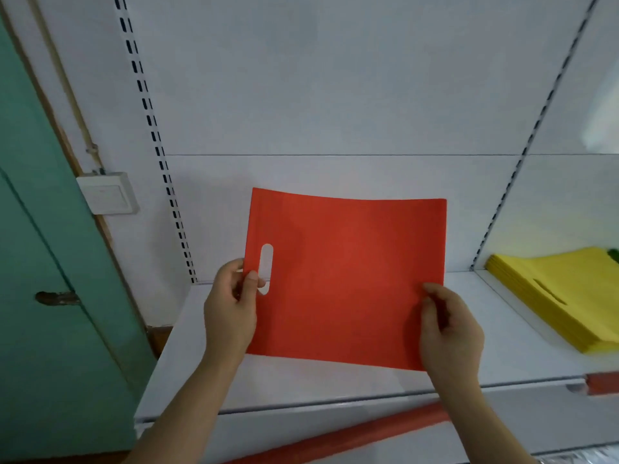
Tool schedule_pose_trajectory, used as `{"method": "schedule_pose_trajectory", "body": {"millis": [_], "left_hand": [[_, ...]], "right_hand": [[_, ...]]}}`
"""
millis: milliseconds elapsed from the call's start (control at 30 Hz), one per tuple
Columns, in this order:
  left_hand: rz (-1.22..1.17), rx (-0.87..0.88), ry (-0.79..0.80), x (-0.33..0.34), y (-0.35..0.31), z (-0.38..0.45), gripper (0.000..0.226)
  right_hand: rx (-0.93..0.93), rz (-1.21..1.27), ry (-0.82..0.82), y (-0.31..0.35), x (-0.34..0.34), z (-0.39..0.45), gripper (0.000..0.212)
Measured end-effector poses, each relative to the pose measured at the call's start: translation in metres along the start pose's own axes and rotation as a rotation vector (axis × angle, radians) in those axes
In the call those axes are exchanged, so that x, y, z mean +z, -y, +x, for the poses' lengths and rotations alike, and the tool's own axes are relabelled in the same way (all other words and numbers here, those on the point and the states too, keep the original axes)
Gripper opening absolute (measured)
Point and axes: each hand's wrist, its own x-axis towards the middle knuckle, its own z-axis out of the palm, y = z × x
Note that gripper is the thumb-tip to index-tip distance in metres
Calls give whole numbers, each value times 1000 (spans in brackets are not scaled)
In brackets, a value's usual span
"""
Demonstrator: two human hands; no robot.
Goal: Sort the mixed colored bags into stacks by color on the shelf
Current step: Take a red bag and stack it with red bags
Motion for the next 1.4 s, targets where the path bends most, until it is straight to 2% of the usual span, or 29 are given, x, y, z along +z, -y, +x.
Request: {"method": "schedule_pose_trajectory", "body": {"millis": [100,233,367,567,800,1000,1200,1400], "left_hand": [[-42,62,-3,15,-13,-2,32],[-43,234,59,45,-23,-15,18],[-83,273,192,88,-38,-44,24],[-175,327,430,172,-90,-104,27],[-242,446,614,286,-171,-198,33],[-308,471,714,374,-240,-279,34],[-336,514,836,454,-282,-332,35],[-381,523,932,563,-318,-370,37]], "right_hand": [[-48,-90,-59,4,-24,-9,28],[-43,-210,-122,4,-67,-29,37],[12,-351,-161,-4,-124,-49,44],[136,-483,-318,-30,-229,-71,53],[176,-620,-467,-81,-369,-83,53],[230,-683,-553,-121,-478,-80,54],[302,-749,-630,-173,-549,-72,55],[343,-813,-678,-234,-605,-36,58]]}}
